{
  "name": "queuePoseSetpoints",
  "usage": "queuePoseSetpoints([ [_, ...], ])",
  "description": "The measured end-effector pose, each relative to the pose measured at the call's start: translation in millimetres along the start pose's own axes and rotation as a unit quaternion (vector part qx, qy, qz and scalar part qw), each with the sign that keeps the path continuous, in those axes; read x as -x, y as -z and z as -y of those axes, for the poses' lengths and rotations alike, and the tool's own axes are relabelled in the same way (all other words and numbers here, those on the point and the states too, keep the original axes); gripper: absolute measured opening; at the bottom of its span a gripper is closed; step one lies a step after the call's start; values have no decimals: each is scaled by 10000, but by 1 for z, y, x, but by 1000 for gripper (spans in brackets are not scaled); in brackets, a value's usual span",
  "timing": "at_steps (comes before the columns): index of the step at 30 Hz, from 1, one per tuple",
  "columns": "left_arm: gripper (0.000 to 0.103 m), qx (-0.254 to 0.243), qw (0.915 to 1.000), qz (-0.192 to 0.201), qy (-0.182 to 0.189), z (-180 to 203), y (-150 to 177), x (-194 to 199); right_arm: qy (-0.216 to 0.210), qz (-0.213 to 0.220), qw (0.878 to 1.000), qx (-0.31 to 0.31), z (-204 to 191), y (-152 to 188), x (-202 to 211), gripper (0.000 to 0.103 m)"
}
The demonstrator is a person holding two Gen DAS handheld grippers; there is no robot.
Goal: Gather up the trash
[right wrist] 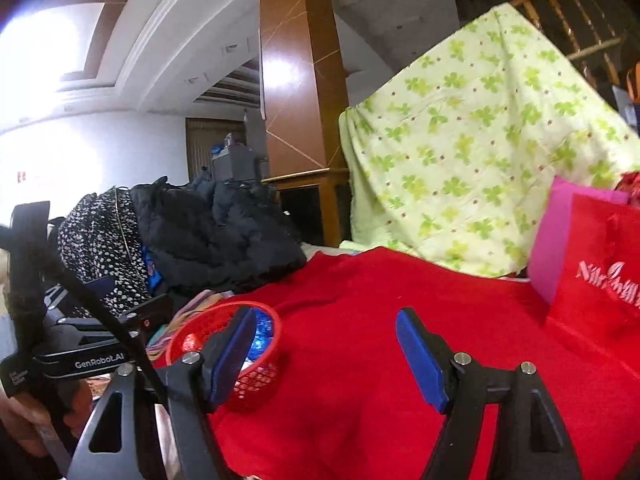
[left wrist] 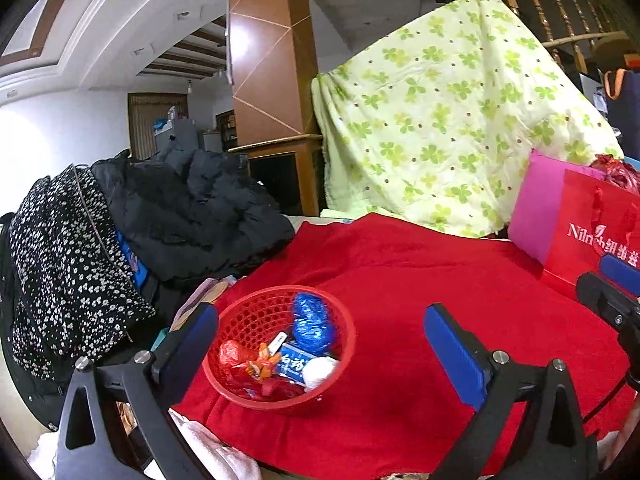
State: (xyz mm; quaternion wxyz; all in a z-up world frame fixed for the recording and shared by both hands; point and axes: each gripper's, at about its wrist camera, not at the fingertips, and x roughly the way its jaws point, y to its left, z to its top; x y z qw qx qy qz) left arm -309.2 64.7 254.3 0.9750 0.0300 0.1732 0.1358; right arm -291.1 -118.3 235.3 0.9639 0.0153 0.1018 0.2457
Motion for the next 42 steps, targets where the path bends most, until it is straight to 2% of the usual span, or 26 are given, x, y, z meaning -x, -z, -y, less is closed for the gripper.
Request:
queuePoseSetpoints([
  [14,102,-211,9992,-50,345,36,-5,17,463,128,9988,-63,32,-5,45,77],
  [21,102,-562,9977,-128,348,65,0,15,738,80,9969,-243,57,2,54,77],
  [27,102,-734,9955,-234,558,87,5,19,804,100,9956,-474,76,5,65,77],
  [42,102,-861,9898,-454,1044,126,6,27,1269,170,9911,-355,99,8,89,79],
])
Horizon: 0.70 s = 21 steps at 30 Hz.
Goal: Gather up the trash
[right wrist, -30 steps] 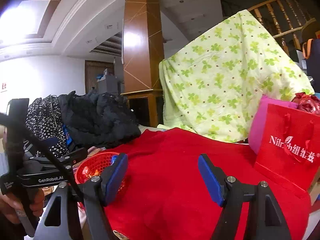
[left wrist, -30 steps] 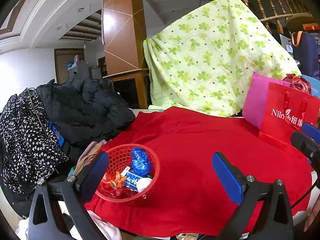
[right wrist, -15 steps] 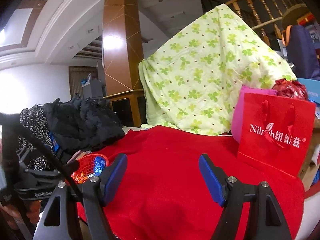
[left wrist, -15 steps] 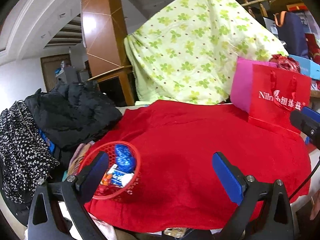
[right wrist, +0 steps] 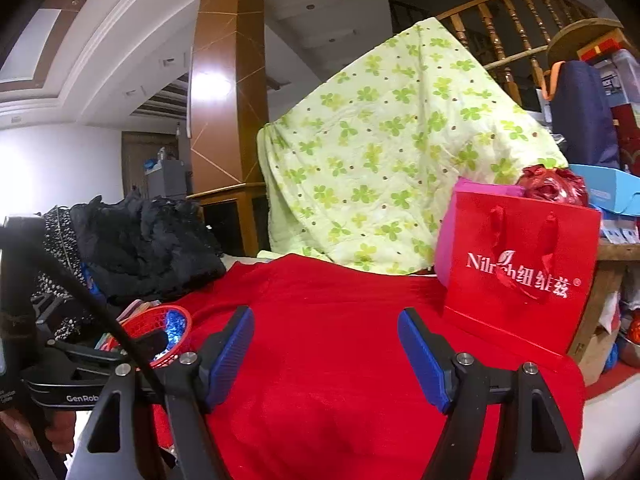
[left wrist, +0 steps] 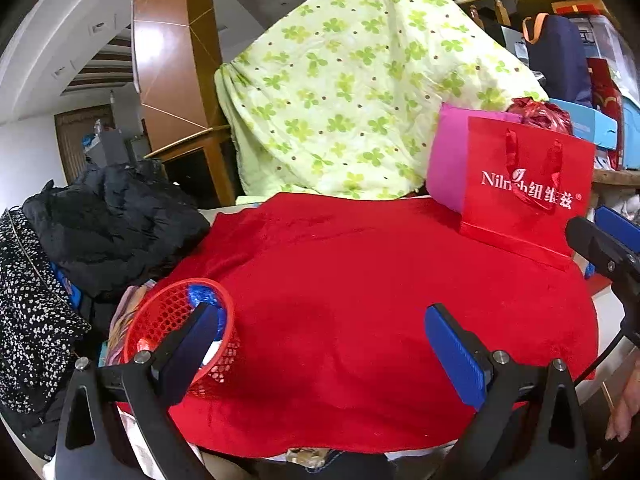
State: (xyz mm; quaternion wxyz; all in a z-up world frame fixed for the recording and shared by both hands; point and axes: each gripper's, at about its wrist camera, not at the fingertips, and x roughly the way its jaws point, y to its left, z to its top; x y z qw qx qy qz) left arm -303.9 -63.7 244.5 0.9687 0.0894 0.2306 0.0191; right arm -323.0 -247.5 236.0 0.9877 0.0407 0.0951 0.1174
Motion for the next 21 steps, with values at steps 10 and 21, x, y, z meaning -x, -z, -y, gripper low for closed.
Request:
queuePoseSetpoints([
  [10,102,-51,9997,-83,228,22,-4,1,349,56,9994,45,19,3,13,81],
  [21,102,-108,9996,50,261,40,-10,5,506,-12,9984,-255,47,2,20,82],
])
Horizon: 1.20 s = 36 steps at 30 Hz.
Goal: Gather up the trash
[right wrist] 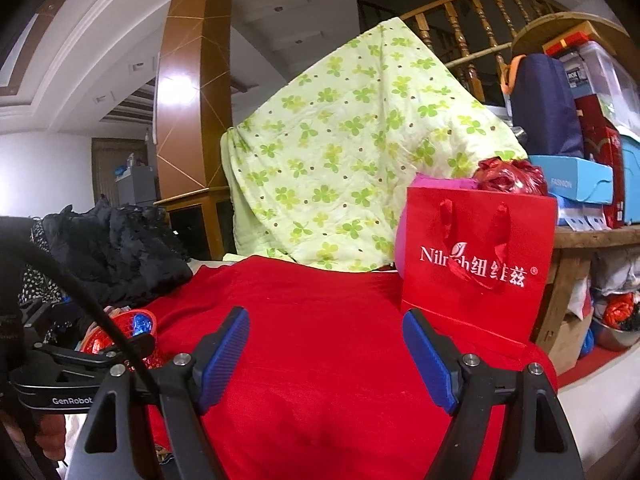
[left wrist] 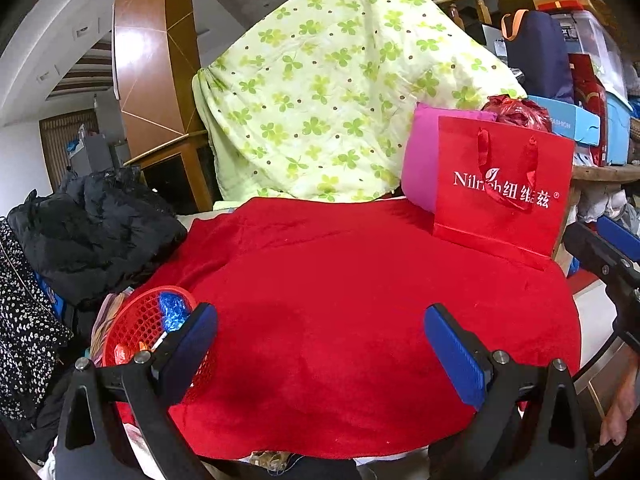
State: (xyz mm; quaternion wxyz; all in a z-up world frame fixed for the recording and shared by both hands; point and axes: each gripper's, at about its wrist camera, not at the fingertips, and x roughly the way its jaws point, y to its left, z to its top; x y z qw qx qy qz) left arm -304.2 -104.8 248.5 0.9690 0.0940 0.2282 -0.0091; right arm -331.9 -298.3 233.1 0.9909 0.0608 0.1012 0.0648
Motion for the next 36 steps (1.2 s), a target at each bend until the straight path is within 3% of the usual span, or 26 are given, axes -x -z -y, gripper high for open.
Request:
queuePoseSetpoints([
  [23,102,-6,9998,160,-113,8,-2,8,53,-18,9998,-171,17,-2,4,82],
  [36,102,84,9997,186,-153,-2,-2,10,29,-39,10000,-20,0,-7,7,82],
])
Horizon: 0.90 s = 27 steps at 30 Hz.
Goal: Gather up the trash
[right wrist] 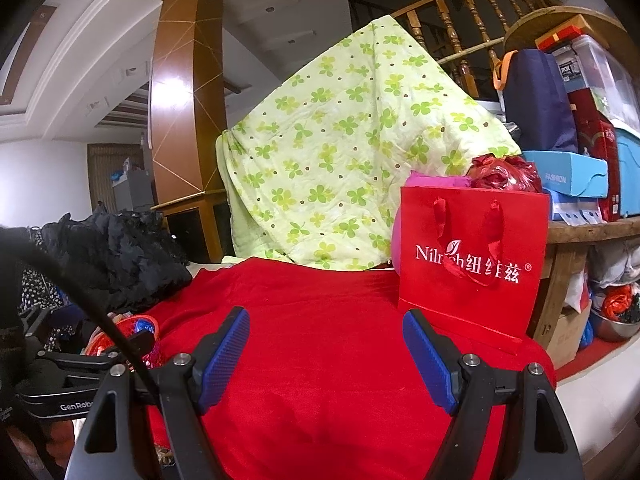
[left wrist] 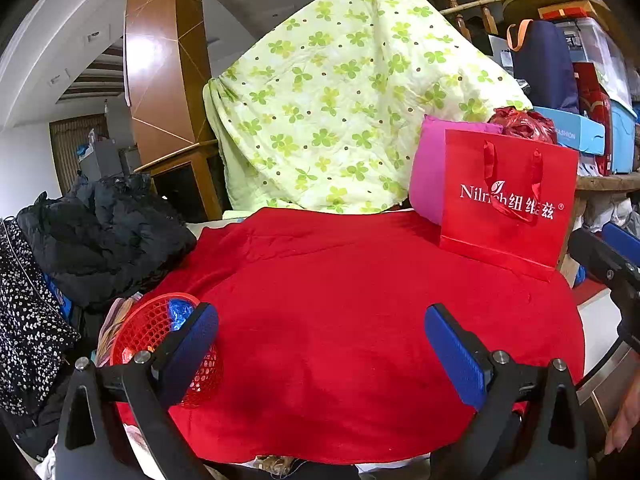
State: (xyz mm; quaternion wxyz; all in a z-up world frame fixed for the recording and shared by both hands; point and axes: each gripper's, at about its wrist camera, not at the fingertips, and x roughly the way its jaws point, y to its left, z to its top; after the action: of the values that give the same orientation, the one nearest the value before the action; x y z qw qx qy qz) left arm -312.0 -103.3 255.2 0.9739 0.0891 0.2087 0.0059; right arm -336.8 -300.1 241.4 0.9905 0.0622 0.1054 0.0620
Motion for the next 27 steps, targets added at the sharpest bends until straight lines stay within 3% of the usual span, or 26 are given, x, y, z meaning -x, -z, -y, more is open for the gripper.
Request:
queuePoseSetpoints([
  [27,102,208,9998,-54,-5,-19,8,0,-45,-25,9999,87,-23,1,5,82],
])
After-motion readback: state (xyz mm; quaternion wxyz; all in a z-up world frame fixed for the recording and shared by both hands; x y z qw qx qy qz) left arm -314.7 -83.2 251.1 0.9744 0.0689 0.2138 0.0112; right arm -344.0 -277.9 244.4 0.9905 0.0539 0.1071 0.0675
